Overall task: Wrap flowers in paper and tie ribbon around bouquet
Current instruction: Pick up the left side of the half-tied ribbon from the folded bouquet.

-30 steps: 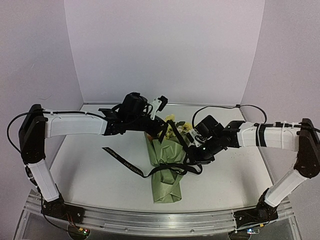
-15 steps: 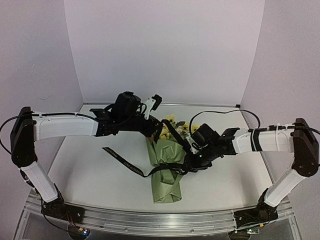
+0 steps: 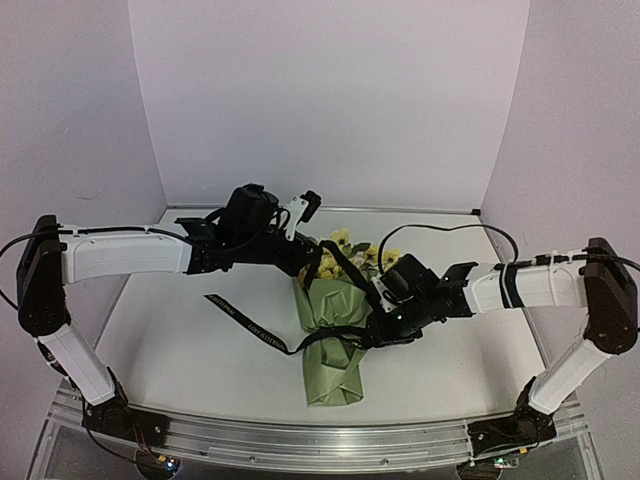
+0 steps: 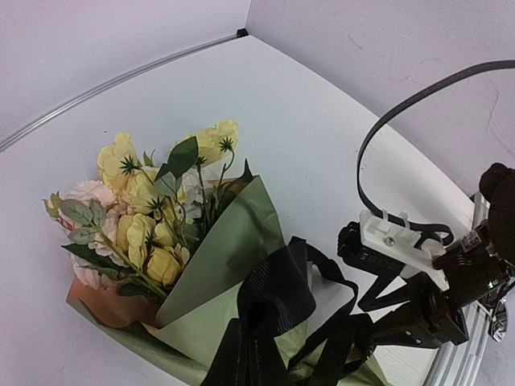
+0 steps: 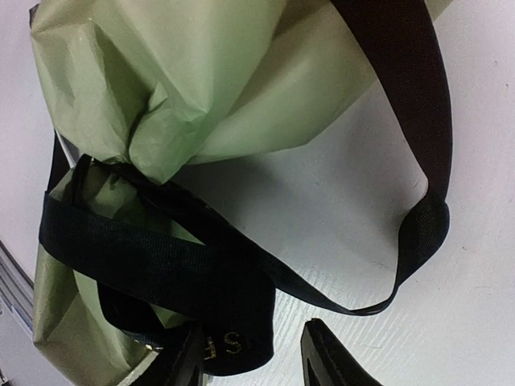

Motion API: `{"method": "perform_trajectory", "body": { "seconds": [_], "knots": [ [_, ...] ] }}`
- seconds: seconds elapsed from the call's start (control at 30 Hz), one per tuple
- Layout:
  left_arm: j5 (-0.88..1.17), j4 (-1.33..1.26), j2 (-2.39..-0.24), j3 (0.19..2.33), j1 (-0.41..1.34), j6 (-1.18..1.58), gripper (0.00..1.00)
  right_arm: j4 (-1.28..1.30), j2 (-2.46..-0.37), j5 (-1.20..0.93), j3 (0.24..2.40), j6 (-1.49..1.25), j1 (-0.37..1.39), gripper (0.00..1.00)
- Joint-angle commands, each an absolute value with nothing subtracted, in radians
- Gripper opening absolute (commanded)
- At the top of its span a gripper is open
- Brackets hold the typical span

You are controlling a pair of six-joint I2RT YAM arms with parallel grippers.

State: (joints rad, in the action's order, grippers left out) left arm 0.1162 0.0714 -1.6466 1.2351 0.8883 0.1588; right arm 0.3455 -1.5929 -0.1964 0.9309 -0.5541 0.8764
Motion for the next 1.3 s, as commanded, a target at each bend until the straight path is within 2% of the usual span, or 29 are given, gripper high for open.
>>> {"method": "perform_trajectory", "body": {
  "seconds": [0.0, 0.33, 0.43, 0.5, 0.53, 0.73, 0.93, 1.27],
  "knots": [
    [0.101, 0.065, -1.595, 1.230, 0.887, 0.167, 0.00, 0.318, -1.548, -0.152, 0.912, -0.559, 0.885, 0.41],
    [0.116, 0.082, -1.583, 1.224, 0.887, 0.164, 0.00, 0.318, -1.588, -0.151, 0.942, -0.560, 0.885, 0.24],
    [0.129, 0.113, -1.561, 1.211, 0.886, 0.163, 0.00, 0.321, -1.588, -0.149, 0.960, -0.558, 0.885, 0.13],
    [0.171, 0.138, -1.541, 1.197, 0.887, 0.157, 0.00, 0.330, -1.583, -0.145, 0.972, -0.559, 0.885, 0.01],
    [0.188, 0.154, -1.530, 1.189, 0.887, 0.160, 0.00, 0.339, -1.575, -0.138, 0.977, -0.557, 0.885, 0.00],
    [0.321, 0.266, -1.457, 1.102, 0.896, 0.200, 0.00, 0.399, -1.519, -0.107, 1.017, -0.534, 0.885, 0.00],
    [0.384, 0.370, -1.402, 1.027, 0.987, 0.241, 0.00, 0.464, -1.531, -0.098, 1.095, -0.502, 0.885, 0.00],
    [0.571, 0.360, -1.337, 0.935, 1.096, 0.287, 0.00, 0.516, -1.594, -0.096, 1.208, -0.454, 0.885, 0.00]
  ]
}}
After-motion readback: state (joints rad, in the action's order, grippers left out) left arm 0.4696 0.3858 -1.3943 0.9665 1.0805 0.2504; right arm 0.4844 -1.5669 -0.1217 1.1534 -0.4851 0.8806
